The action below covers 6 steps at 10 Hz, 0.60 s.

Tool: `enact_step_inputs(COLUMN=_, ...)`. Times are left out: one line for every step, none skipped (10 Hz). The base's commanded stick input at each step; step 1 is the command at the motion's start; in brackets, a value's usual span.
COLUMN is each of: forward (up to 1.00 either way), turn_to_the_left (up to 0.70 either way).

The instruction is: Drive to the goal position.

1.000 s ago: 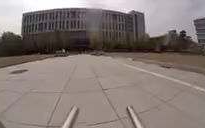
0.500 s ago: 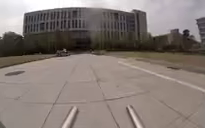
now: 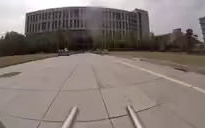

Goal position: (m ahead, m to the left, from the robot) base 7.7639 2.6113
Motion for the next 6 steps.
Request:
enact_step_inputs(forward=0.70, turn_to_the_left=0.00)
enact_step_inputs(forward=0.70, turn_to_the_left=0.00)
enact_step_inputs(forward=0.70, turn_to_the_left=0.00)
enact_step_inputs(forward=0.70, turn_to_the_left=0.00)
enact_step_inputs(forward=0.70, turn_to_the_left=0.00)
enact_step_inputs(forward=0.70, turn_to_the_left=0.00)
